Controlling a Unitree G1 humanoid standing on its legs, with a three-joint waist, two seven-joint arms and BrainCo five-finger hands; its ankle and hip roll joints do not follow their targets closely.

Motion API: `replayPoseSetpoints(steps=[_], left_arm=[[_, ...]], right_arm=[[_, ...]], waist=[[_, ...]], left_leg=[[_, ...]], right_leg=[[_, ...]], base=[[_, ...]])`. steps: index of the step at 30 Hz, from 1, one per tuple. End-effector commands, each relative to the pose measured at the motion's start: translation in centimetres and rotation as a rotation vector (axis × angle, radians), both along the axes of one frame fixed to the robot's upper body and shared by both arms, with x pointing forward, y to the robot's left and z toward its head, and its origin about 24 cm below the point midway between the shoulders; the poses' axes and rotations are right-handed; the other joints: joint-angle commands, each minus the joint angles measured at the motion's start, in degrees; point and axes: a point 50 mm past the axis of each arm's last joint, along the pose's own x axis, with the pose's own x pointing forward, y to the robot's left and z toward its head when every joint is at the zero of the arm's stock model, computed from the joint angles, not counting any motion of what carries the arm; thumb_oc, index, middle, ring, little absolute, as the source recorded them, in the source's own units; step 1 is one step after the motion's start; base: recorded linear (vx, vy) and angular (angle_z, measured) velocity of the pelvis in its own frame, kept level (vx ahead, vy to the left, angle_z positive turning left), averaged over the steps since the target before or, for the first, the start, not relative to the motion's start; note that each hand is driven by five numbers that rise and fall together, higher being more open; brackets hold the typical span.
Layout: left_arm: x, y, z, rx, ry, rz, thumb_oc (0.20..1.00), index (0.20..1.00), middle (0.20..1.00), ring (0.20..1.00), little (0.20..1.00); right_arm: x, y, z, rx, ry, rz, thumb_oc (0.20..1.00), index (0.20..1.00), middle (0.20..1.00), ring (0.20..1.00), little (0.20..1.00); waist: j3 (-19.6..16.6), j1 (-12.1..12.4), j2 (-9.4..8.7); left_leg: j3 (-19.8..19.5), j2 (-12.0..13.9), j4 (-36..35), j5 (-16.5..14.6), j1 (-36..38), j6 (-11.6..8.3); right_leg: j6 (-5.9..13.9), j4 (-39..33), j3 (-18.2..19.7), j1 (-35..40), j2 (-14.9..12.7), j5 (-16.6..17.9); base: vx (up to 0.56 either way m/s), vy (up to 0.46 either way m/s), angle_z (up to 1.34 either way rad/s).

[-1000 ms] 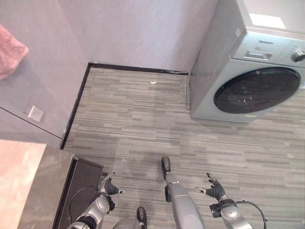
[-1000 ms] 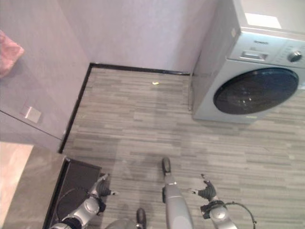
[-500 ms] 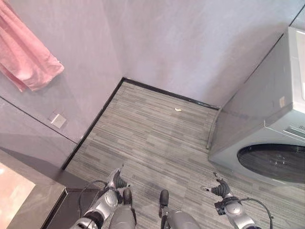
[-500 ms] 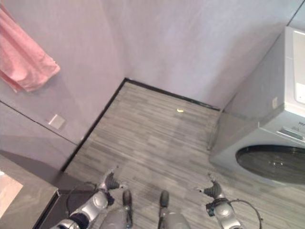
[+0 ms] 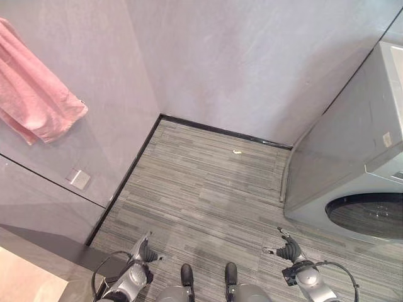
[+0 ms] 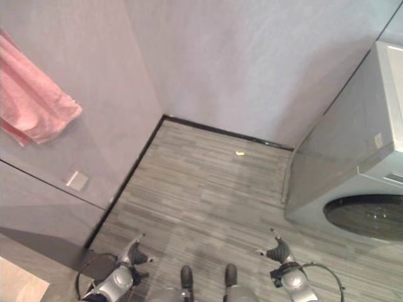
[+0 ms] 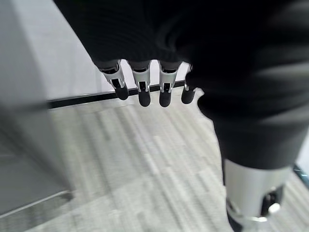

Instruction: Put brush and paste in cup on sink, flatten towel.

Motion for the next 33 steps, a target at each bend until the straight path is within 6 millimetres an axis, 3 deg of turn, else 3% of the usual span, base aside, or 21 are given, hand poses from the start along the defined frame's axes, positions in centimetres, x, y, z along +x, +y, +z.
replayPoseSetpoints(steps=[1, 11, 15, 20, 24, 33], left_arm=[[1.5, -0.2, 0.6, -0.005, -0.05, 0.001, 1.0, 1.0, 1.0, 1.0, 1.0], [2.6, -1.2, 1.3, -0.021, -0.085, -0.088, 1.0, 1.0, 1.0, 1.0, 1.0], [3.4, -1.3, 1.9, -0.044, -0.116, -0.099, 1.0, 1.0, 1.0, 1.0, 1.0], [5.1, -1.7, 3.5, -0.079, -0.205, -0.1, 1.0, 1.0, 1.0, 1.0, 1.0], [6.9, -2.2, 5.8, -0.125, -0.344, -0.111, 1.0, 1.0, 1.0, 1.0, 1.0], [8.4, -1.9, 8.3, -0.174, -0.463, -0.097, 1.0, 1.0, 1.0, 1.0, 1.0]], right_arm=[[0.6, 0.8, 0.6, -0.001, -0.045, 0.063, 1.0, 1.0, 1.0, 1.0, 1.0], [0.4, -0.2, 0.4, -0.017, -0.022, 0.02, 1.0, 1.0, 1.0, 1.0, 1.0], [0.3, -0.7, 0.4, 0.054, -0.023, -0.047, 1.0, 1.0, 1.0, 1.0, 1.0], [1.2, -1.3, 1.2, 0.043, -0.068, -0.064, 1.0, 1.0, 1.0, 1.0, 1.0], [1.5, -2.3, 2.3, 0.051, -0.139, -0.138, 1.0, 1.0, 1.0, 1.0, 1.0], [2.6, -1.5, 3.0, 0.082, -0.184, -0.109, 1.0, 1.0, 1.0, 1.0, 1.0]], waist=[[-2.0, 0.5, -3.35], [-2.7, 0.6, -2.99], [-2.2, 0.4, -2.85], [0.1, 0.3, -2.95], [0.4, 0.4, -3.09], [-0.8, 1.2, -3.3]], left_leg=[[1.0, 0.7, 4.1, -3.1, -0.5, -0.8], [1.1, 0.3, 4.6, -4.3, 0.2, -0.42], [2.2, 0.5, 8.0, -6.0, -0.3, -0.35], [1.9, 1.2, 16.2, -9.0, -4.0, -0.52], [1.5, 1.8, 22.1, -10.8, -5.9, -0.61], [2.2, 2.8, 25.7, -13.0, -2.6, -0.45]], right_leg=[[5.4, 4.1, 2.0, -2.0, -4.8, -0.1], [5.95, 3.8, 2.0, -1.4, -4.9, -0.1], [5.94, 5.7, 2.5, -2.1, -4.8, -0.8], [5.43, 12.9, 2.5, -5.7, -4.4, -3.6], [5.12, 17.7, 1.6, -7.1, -4.2, -5.7], [4.64, 23.9, 1.3, -5.8, -3.9, -8.4]], base=[[0.04, 0.017, -0.02], [0.03, 0.016, -0.01], [0.01, 0.009, -0.21], [-0.03, -0.014, -0.13], [0.01, -0.022, 0.05], [0.05, -0.019, -0.04]])
